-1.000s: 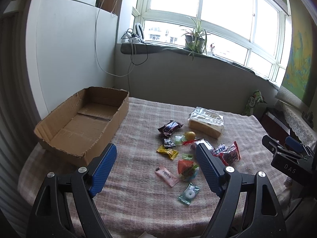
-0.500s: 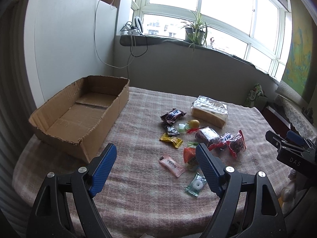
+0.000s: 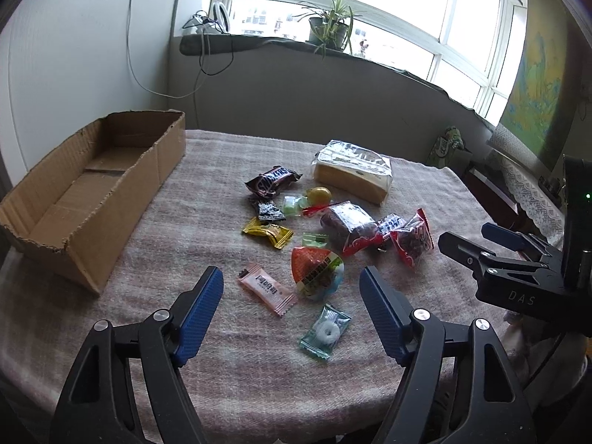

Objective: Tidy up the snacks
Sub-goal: 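Grasp the red-and-green candy pack with the left gripper while the right gripper grasps the nut bag, then carry both packs to the cardboard box and open both grippers to drop them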

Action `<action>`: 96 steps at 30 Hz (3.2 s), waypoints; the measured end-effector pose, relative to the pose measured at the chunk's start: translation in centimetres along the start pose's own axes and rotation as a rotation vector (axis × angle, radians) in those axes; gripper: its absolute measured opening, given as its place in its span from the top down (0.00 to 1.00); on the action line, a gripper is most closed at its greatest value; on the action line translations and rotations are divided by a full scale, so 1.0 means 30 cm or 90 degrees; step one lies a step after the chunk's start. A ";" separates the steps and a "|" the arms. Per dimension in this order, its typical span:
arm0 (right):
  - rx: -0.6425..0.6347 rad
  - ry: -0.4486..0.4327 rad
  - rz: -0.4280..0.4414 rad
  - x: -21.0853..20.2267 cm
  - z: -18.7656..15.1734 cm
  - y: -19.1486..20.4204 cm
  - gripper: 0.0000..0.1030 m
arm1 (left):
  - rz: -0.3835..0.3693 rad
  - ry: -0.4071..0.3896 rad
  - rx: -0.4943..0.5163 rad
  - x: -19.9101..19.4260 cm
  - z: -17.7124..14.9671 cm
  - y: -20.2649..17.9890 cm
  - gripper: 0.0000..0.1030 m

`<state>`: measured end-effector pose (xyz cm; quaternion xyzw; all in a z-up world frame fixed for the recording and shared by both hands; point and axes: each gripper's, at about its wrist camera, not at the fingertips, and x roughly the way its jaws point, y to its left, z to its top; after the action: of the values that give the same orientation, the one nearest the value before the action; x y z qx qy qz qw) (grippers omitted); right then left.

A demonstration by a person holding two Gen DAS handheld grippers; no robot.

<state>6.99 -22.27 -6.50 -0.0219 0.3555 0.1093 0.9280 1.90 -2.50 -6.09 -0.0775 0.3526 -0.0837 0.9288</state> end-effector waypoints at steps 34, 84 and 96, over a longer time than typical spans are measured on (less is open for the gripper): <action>-0.055 0.111 0.145 0.209 0.046 -0.007 0.21 | -0.049 0.094 0.038 0.219 0.010 -0.044 0.60; -0.098 0.043 0.131 0.070 0.147 0.090 0.78 | -0.031 -0.004 0.007 0.059 0.084 0.048 0.70; -0.067 0.019 0.140 0.028 0.192 0.085 0.84 | -0.013 -0.025 -0.025 0.008 0.082 0.135 0.70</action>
<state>10.82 -18.95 -2.68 -0.0330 0.3634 0.2289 0.9025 4.12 1.60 -5.27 -0.1009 0.3349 -0.0852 0.9330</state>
